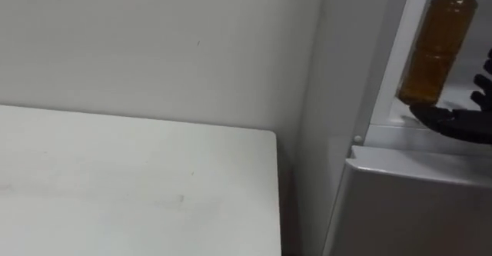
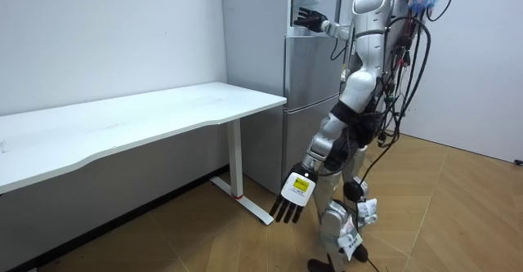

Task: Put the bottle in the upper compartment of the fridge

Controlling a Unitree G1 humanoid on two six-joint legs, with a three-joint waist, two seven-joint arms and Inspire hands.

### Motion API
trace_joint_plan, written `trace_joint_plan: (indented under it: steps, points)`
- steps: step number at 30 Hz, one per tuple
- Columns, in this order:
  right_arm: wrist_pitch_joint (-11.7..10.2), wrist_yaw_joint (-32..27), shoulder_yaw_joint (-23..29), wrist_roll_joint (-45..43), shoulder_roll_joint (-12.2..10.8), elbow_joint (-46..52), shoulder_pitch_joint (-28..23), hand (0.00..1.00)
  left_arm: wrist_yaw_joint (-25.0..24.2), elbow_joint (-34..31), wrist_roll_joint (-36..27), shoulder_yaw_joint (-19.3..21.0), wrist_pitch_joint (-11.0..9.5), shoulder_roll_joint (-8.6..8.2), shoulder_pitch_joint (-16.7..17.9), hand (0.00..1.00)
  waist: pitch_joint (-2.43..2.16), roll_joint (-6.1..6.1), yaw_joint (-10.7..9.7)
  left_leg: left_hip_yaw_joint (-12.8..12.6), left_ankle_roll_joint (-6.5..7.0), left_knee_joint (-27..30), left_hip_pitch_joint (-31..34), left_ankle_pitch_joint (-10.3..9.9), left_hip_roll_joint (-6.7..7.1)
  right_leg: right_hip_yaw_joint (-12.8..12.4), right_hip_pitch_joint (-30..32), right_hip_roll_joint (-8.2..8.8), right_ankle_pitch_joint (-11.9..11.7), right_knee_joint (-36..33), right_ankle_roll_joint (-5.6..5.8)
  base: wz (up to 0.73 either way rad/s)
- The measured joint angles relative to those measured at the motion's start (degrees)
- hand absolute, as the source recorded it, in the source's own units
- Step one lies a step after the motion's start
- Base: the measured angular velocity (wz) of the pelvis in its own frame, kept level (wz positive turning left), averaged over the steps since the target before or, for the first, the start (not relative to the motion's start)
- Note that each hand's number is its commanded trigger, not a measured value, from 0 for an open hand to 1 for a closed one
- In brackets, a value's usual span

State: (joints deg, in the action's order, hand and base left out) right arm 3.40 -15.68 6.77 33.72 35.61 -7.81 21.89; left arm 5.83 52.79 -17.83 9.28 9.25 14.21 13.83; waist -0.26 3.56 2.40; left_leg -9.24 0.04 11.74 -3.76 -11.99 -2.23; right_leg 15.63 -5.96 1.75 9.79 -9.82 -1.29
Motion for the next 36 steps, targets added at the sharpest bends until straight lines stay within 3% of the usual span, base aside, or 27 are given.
trace_joint_plan:
  steps: [4, 9, 11, 14, 21, 25, 29, 31, 36]
  points:
    - [0.31, -0.42, 1.02, 0.00, -0.17, 1.33, -0.60, 0.00, -0.88, 2.04, 0.22, -0.13, -0.42, -0.15, 0.40, 0.00, 0.15, -0.42, -1.13, -0.05, 0.00, -0.12, 0.05, 0.00, -0.03, 0.07, 0.05, -0.04, 0.00, 0.04, 0.00, 0.00]
    - [-0.21, -0.88, 5.75, 0.07, -2.21, 6.69, -4.43, 0.00, -2.87, 3.14, 1.83, 0.01, -3.84, -0.29, 3.81, 0.00, 0.16, -0.72, -1.72, -0.23, -0.04, -0.35, -0.69, 0.00, -0.06, -0.13, -0.04, -0.33, 0.01, 0.04, 0.01, -0.04]
    - [-1.37, -2.91, 6.07, -0.23, -2.47, 9.37, -6.45, 0.00, -3.03, 5.35, 3.29, 0.01, -5.71, -0.42, 5.80, 0.00, 0.08, -0.90, -1.84, -0.74, -0.09, -0.37, -1.02, -0.04, -0.03, -0.46, -0.16, -0.35, 0.01, 0.04, 0.00, -0.10]
    - [-3.55, -4.69, 6.20, -0.85, -3.78, 12.17, -6.99, 0.00, -3.25, 7.04, 5.39, 0.00, -6.81, -0.84, 7.43, 0.00, 0.18, -0.97, -2.09, -1.44, -0.09, -0.36, -1.37, -0.04, -0.10, -1.30, -0.16, -0.39, 0.01, 0.05, 0.00, -0.13]
    - [-7.76, -7.11, 6.64, -5.50, -6.02, 21.76, -13.29, 0.00, -5.01, 7.01, 10.09, 0.00, -7.61, -1.75, 7.58, 0.00, 0.41, -1.18, -2.06, -1.59, -0.01, -0.38, -1.62, -0.17, -0.12, -1.92, -0.11, -0.27, 0.09, 0.12, 0.07, -0.03]
    - [-9.83, -8.66, 8.27, -10.75, -9.56, 23.50, -16.47, 0.00, -5.19, 7.18, 11.41, 0.02, -8.32, -2.27, 7.19, 0.00, 0.37, -1.44, -2.01, -2.08, 0.00, -0.34, -1.89, -0.16, -0.12, -2.77, -0.03, -0.42, 0.09, 0.01, 0.07, -0.09]
    - [-11.11, -9.93, 9.66, -12.71, -13.03, 25.22, -20.05, 0.00, -5.25, 7.98, 12.47, 0.02, -8.58, -2.56, 6.93, 0.00, 0.00, -1.90, -2.31, -2.89, -0.01, -0.45, -1.94, -0.17, -0.15, -3.21, 0.51, -0.75, 0.10, 0.14, 0.06, -0.08]
    - [-11.52, -11.37, 9.79, -17.70, -14.15, 25.94, -22.48, 0.00, -5.22, 7.96, 12.95, 0.02, -8.63, -2.77, 6.90, 0.00, -0.23, -2.07, -2.09, -3.28, -0.10, -0.46, -2.02, -0.24, -0.16, -4.24, 0.72, -0.83, 0.08, -0.07, 0.03, -0.14]
    - [-12.73, -16.14, 9.63, -26.72, -16.17, 26.95, -27.59, 0.00, -5.20, 7.94, 13.04, 0.01, -9.47, -3.18, 5.43, 0.00, 0.17, -3.14, -2.03, -3.93, -0.14, -0.80, -2.00, -0.28, -0.14, -4.57, 1.07, -1.01, 0.06, -0.22, 0.02, -0.06]
